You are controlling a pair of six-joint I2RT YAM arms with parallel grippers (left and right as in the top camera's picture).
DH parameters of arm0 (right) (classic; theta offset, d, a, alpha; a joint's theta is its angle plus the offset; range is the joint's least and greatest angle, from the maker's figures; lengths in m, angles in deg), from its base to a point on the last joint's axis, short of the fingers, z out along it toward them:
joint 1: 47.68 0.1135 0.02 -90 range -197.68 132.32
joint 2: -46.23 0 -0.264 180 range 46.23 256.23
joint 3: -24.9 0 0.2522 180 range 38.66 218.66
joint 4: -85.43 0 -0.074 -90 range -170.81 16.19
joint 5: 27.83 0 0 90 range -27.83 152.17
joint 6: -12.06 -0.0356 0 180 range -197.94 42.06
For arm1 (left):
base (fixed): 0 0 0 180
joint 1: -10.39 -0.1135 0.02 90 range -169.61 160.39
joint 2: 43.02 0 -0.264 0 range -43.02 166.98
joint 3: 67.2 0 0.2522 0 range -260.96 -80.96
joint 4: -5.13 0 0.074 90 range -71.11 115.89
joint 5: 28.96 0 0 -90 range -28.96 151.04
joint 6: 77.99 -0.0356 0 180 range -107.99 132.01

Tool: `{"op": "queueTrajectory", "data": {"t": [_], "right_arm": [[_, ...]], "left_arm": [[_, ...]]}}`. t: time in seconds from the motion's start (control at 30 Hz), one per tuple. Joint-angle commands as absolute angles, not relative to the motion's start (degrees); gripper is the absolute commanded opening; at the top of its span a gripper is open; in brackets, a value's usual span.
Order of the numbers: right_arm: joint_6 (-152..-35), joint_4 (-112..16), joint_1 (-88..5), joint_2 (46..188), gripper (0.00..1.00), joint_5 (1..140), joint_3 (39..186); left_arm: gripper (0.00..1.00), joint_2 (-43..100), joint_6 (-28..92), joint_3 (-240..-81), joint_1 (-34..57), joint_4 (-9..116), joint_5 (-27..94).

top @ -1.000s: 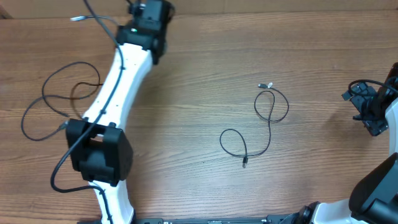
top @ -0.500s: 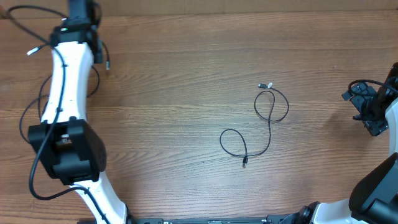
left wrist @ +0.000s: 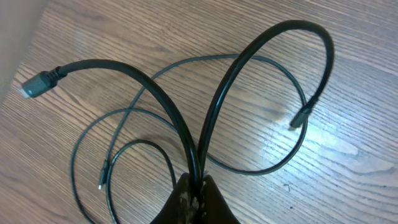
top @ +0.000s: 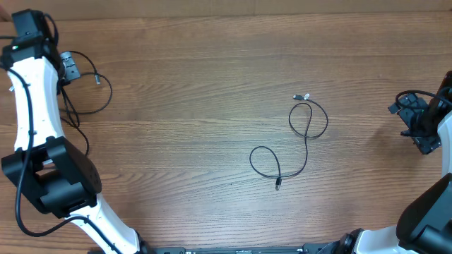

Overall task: Untangle cables
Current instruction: 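Lift the cable and sweep the left gripper to the table's far left, then lower the cable onto the left cable pile and open the left gripper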

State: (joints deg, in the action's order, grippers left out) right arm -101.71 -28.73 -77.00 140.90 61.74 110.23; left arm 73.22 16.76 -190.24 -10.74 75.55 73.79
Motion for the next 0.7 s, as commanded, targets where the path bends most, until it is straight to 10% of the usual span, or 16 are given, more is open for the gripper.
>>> {"op": "queueTrajectory", "data": {"t": [0.0,0.67], "right_arm": [[-101.7,-29.0,-77.1,140.6,1.0,61.3,110.1],[-101.7,-29.0,-77.1,140.6,1.0,61.4,110.1]], "left_arm": [[0.04,71.7,18.5,-190.8,-11.6,75.7,69.7],[0.31,72.1,22.5,-190.2,-11.7,75.6,67.7]]}}
